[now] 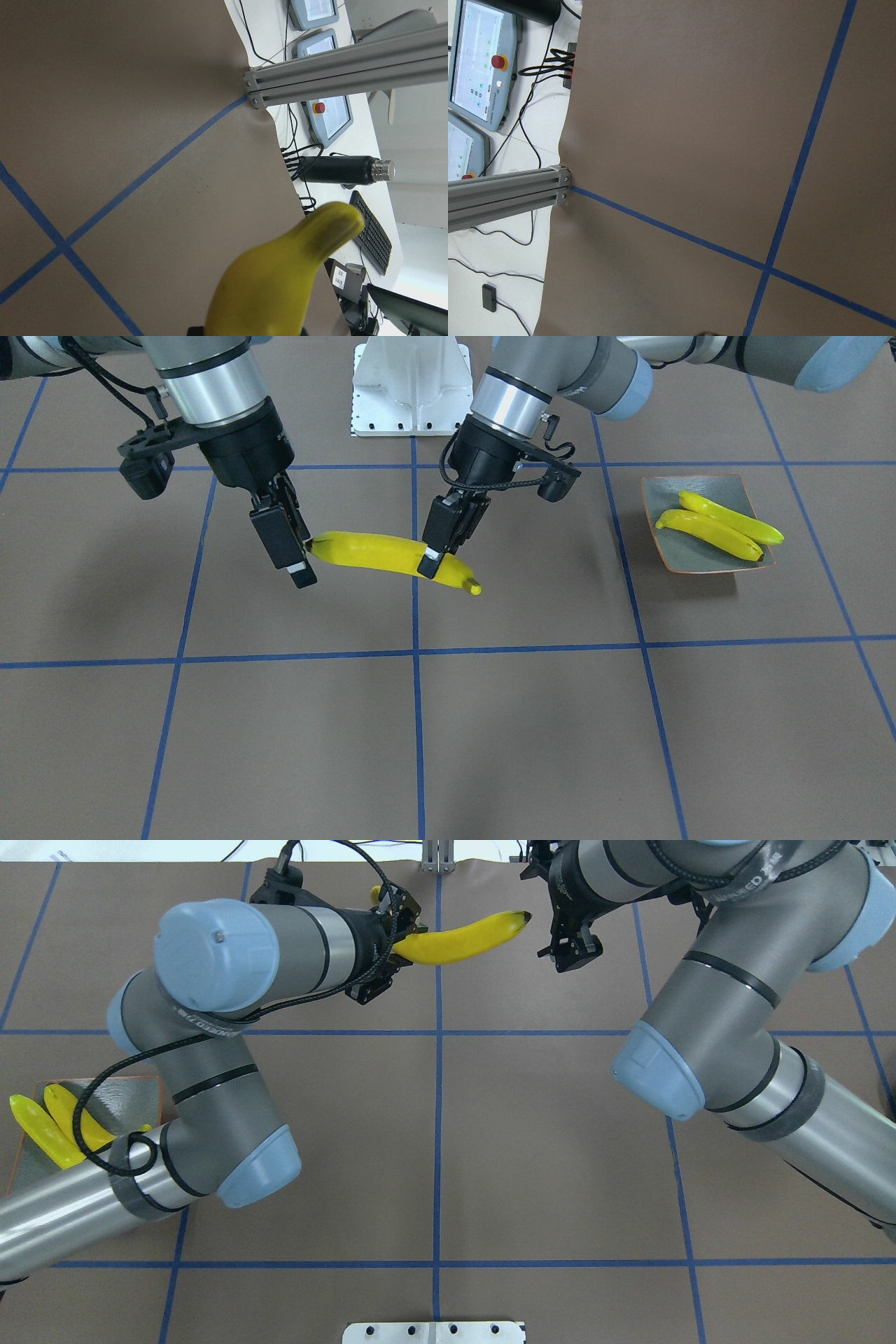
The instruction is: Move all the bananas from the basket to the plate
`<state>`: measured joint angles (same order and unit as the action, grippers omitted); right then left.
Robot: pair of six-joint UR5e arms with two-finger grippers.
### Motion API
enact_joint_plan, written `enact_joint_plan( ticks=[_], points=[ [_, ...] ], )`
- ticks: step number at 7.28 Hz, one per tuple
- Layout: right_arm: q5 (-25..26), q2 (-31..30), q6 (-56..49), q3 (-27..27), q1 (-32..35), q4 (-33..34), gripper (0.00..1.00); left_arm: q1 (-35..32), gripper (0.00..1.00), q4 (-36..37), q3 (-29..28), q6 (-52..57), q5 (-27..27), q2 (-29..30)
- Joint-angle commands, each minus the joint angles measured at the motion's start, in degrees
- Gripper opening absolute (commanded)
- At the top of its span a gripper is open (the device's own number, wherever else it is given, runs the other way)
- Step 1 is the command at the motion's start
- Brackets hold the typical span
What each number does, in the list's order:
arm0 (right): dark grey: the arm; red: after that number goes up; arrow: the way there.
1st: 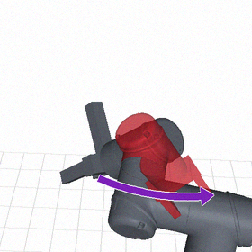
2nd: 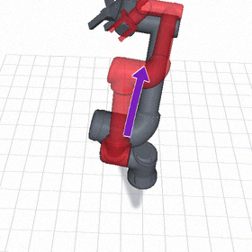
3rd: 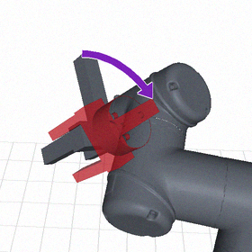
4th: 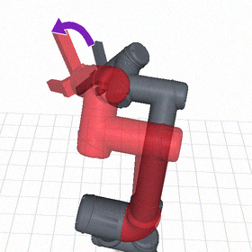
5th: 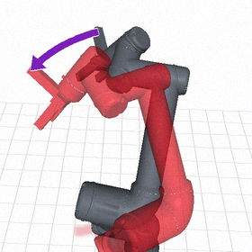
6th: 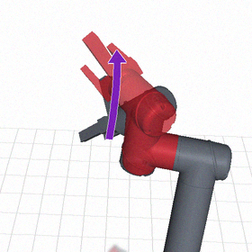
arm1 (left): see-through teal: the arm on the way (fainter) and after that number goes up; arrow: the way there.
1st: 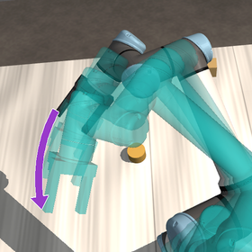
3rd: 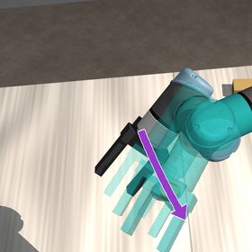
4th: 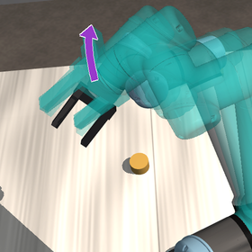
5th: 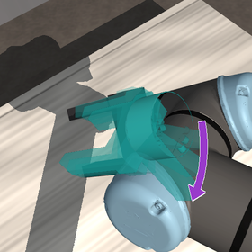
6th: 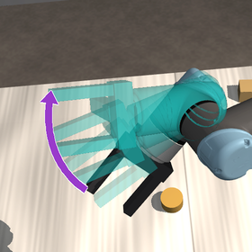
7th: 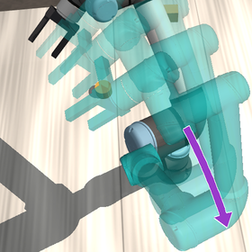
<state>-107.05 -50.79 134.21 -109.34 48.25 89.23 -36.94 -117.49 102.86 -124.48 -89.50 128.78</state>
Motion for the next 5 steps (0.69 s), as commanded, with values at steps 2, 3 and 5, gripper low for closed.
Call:
enact_joint_plan(
  ticks=[2,3,5],
  points=[
    [-0.18,-5.19,-6.65,-3.51,1.06,0.07,1.00,-1.11,0.00,0.07,11.09,11.83,-1.97,-14.72],
    [0.26,-6.68,-9.55,-3.33,0.97,-0.02,1.00,-2.42,0.00,0.07,16.09,15.20,-5.12,-21.49],
    [0.09,-8.88,-19.29,-3.33,1.58,-0.11,1.00,-6.45,0.00,-0.45,19.81,26.32,-13.54,-32.75]
  ],
)
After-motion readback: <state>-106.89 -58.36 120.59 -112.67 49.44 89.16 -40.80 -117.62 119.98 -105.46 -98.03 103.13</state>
